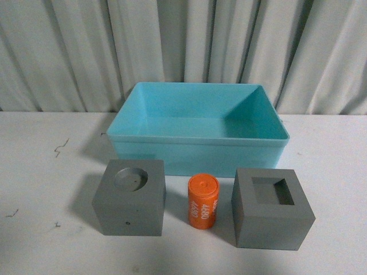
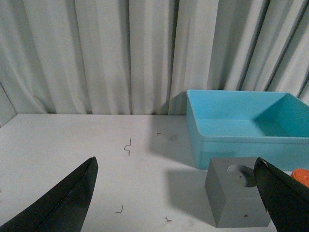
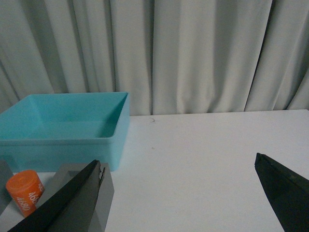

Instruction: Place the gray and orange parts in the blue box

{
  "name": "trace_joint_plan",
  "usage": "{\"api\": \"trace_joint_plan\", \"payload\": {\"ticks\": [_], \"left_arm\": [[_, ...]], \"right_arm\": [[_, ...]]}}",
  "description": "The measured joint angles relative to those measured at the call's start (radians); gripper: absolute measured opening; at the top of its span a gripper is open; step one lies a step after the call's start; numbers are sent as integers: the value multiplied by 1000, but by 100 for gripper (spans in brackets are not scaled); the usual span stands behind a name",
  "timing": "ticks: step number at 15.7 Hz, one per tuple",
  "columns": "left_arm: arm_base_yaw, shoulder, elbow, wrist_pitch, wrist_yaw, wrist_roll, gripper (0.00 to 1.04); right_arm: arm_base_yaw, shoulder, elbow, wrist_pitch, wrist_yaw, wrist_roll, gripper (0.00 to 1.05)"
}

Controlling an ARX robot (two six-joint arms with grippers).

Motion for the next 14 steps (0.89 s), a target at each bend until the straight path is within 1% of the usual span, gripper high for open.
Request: {"api": "trace_joint_plan", "payload": {"ticks": [14], "left_arm": [[0, 0, 0, 0, 0, 0, 98]], "right_arm": [[0, 0, 0, 0, 0, 0, 98]]}}
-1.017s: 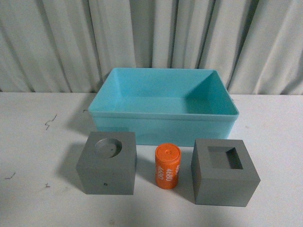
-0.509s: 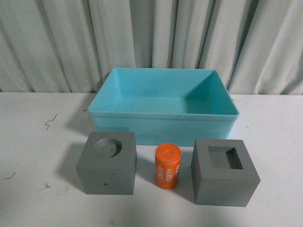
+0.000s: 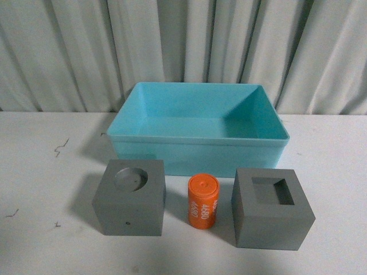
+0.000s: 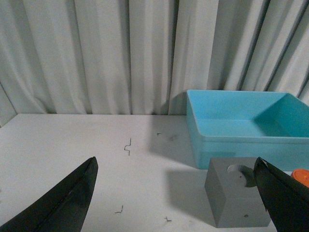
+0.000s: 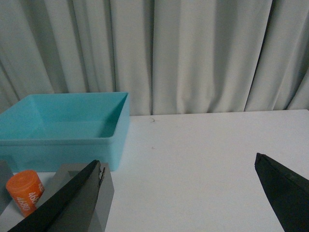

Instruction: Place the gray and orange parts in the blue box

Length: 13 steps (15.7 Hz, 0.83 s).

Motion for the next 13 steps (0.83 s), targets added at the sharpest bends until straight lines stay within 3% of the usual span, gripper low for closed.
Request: {"api": "trace_joint_plan", "payload": {"ticks": [13], "left_arm": [[0, 0, 0, 0, 0, 0, 98]], "right_arm": [[5, 10, 8, -42, 23, 11, 98]]}}
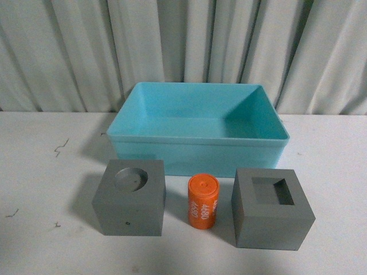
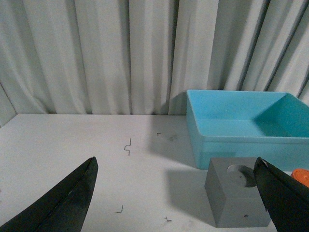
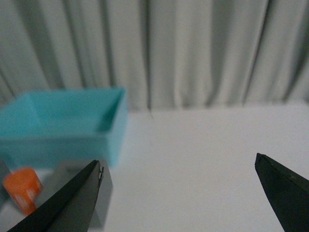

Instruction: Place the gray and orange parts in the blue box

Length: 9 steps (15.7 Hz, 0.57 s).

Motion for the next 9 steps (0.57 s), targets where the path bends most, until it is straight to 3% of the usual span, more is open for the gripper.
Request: {"api": "trace_joint_plan", "payload": {"ticks": [1, 2, 3, 4, 6, 9], "left_arm": [[0, 0, 0, -1, -1, 0, 98], [0, 0, 0, 2, 0, 0, 98], [0, 0, 0, -1, 0, 0, 98], [0, 0, 0, 0, 0, 0, 98], [0, 0, 0, 0, 0, 0, 98], [0, 0, 0, 0, 0, 0, 98]], "right_arm": [[-7, 183, 101, -200, 112, 56, 98], [-127, 362, 158, -158, 62, 60, 98], [-246, 525, 219, -27, -51, 22, 98], [-269, 639, 272, 66, -100, -4, 98], [-211, 827, 330, 205, -133, -36, 98], [-11, 1123, 338, 417, -64, -57, 98]]}}
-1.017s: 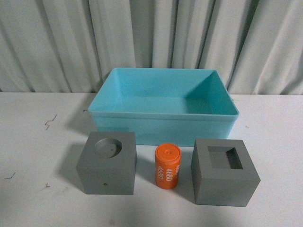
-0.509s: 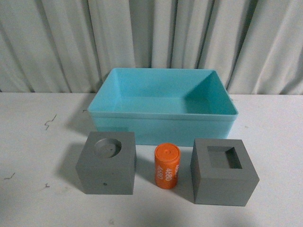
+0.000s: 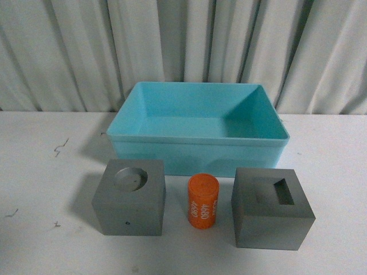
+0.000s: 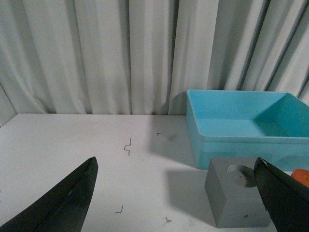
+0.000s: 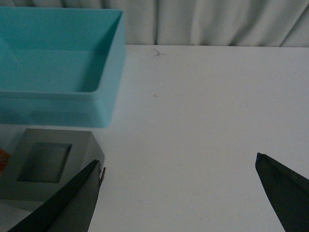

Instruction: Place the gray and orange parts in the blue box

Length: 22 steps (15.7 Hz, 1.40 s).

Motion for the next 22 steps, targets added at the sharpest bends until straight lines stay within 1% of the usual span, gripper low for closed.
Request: {"api": "trace_joint_plan", "payload": {"ticks": [1, 4, 6, 7, 8, 11, 17, 18, 19, 20, 22], "left_arm": [[0, 0, 0, 0, 0, 0, 98], [0, 0, 0, 0, 0, 0, 98], [0, 0, 0, 0, 0, 0, 98], [0, 0, 0, 0, 0, 0, 98], [0, 0, 0, 0, 0, 0, 98], [0, 0, 0, 0, 0, 0, 98], [0, 0, 0, 0, 0, 0, 98], [0, 0, 0, 0, 0, 0, 98], [0, 0, 0, 0, 0, 0, 98], [0, 0, 0, 0, 0, 0, 98], [0, 0, 0, 0, 0, 0, 98]], "right_arm": [[69, 111, 19, 78, 43, 6, 98], [185, 307, 66, 193, 102, 52, 98], [249, 425, 113, 219, 140, 99, 98], [298, 524, 162, 232, 175, 161, 98], [315, 579, 184, 238, 196, 190, 98], [331, 632, 195, 238, 206, 232, 98], [334, 716, 234, 251, 216, 278, 98], [334, 724, 236, 253, 216, 287, 97], [334, 730, 237, 253, 216, 294, 89], [333, 730, 237, 263, 205, 309, 54], [332, 729, 231, 269, 187, 322, 27]]}}
